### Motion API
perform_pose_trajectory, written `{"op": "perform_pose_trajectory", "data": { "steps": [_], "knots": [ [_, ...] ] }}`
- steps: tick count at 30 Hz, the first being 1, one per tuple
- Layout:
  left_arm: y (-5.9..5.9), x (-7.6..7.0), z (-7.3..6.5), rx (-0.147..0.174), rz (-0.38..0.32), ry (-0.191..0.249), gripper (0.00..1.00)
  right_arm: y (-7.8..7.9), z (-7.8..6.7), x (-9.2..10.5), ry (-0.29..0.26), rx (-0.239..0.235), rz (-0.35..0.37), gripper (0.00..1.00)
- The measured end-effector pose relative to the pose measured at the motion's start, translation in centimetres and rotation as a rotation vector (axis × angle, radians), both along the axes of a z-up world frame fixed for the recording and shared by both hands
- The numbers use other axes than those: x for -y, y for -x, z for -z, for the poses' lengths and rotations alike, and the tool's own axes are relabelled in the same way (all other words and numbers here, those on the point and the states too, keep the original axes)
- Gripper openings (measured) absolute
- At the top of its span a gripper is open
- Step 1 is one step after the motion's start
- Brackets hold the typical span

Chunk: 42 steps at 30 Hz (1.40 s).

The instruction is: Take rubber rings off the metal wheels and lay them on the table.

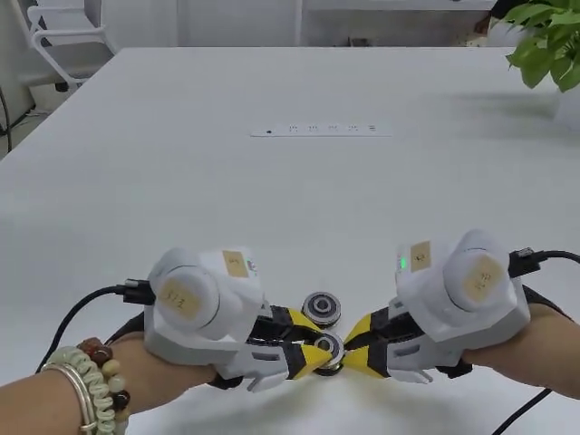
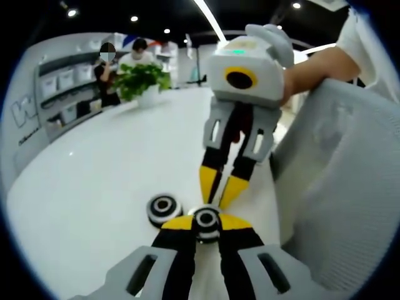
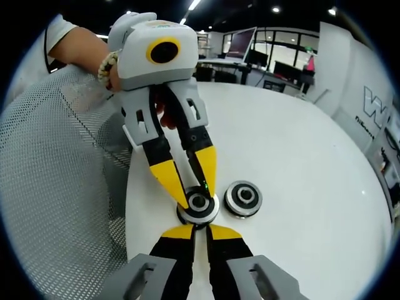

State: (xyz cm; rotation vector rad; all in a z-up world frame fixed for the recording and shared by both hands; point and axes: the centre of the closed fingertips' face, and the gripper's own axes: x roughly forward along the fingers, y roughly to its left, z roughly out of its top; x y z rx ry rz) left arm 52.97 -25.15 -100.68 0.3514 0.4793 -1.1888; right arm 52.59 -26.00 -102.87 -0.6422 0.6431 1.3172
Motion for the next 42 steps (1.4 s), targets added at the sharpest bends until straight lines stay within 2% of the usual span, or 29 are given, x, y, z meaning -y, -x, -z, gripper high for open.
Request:
{"op": "perform_pose_trajectory", "data": {
  "steps": [6, 9, 12, 17, 22, 24, 27, 30, 34, 37, 39, 42],
  "knots": [
    [0.0, 0.0, 0.0, 0.005, 0.001, -0.004, 0.14, -0.2, 0.1, 0.0, 0.015, 0.011, 0.003, 0.01],
    [0.0, 0.0, 0.0, 0.01, 0.0, -0.006, 0.14, -0.7, 0.0, 0.2, 0.031, 0.014, 0.034, 0.0],
    [-0.1, 0.0, 0.0, 0.003, -0.004, -0.002, 0.14, -0.9, -0.1, 0.4, 0.015, -0.028, 0.087, 0.0],
    [-0.1, 0.0, 0.0, 0.005, -0.001, -0.003, 0.14, -1.0, -0.3, 0.5, -0.045, -0.169, 0.228, 0.0],
    [-0.1, 0.1, 0.0, 0.007, 0.002, -0.004, 0.14, -1.2, -0.9, 0.7, -0.162, -0.383, 0.415, 0.0],
    [-0.1, 0.1, 0.0, 0.008, 0.003, -0.004, 0.14, -1.3, -1.2, 0.6, -0.212, -0.446, 0.464, 0.0],
    [0.0, 0.1, 0.0, 0.009, 0.007, -0.002, 0.14, -1.1, -1.3, 0.5, -0.248, -0.514, 0.502, 0.0],
    [0.1, 0.1, 0.0, 0.01, 0.014, -0.001, 0.14, -0.8, -1.4, 0.3, -0.288, -0.607, 0.559, 0.0],
    [0.1, 0.1, 0.0, 0.011, 0.017, 0.004, 0.14, -0.5, -1.5, 0.2, -0.3, -0.618, 0.561, 0.0],
    [0.2, 0.1, 0.1, 0.024, 0.026, 0.006, 0.14, -0.2, -1.6, 0.0, -0.309, -0.632, 0.566, 0.0],
    [0.2, 0.0, 0.1, 0.026, 0.027, 0.007, 0.13, 0.0, -1.8, -0.3, -0.302, -0.606, 0.55, 0.0],
    [0.2, -0.1, 0.1, 0.03, 0.027, 0.007, 0.13, -0.1, -1.7, -0.3, -0.299, -0.596, 0.544, 0.0]
  ]
}}
